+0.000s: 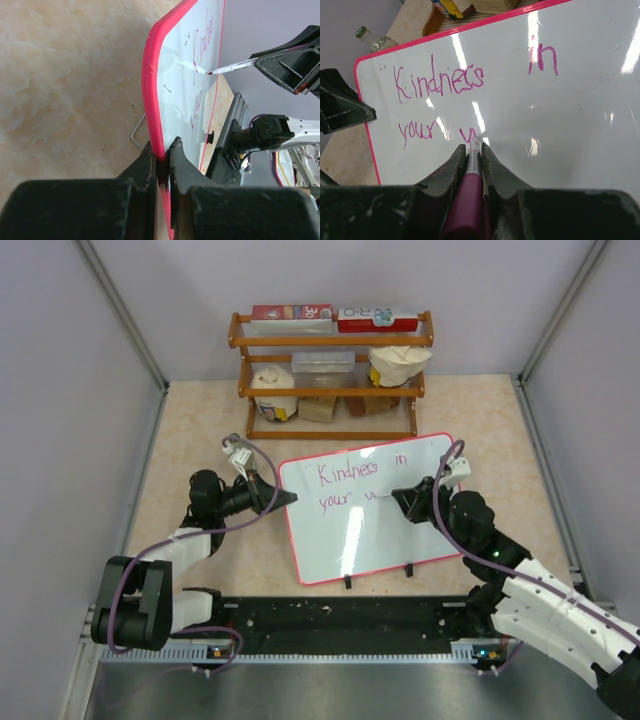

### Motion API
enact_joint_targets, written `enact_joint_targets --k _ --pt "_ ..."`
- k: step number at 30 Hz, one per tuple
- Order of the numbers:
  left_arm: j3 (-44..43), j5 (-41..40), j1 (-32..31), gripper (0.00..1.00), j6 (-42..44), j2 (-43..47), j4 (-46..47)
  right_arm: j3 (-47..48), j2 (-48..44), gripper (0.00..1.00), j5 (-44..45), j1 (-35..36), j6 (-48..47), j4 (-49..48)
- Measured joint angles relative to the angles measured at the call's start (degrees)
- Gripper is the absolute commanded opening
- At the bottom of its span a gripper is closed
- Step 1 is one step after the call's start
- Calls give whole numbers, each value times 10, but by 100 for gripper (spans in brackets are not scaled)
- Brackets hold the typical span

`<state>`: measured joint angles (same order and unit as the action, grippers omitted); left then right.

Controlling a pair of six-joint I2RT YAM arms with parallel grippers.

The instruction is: Write a sentence on the whiteboard

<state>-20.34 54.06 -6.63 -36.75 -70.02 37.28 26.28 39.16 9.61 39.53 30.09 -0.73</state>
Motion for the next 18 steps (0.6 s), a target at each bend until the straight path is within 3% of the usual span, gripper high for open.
enact_joint_targets --k 18 --pt "0 0 0 0 0 0 0 -3 -6 0 4 0 0 9"
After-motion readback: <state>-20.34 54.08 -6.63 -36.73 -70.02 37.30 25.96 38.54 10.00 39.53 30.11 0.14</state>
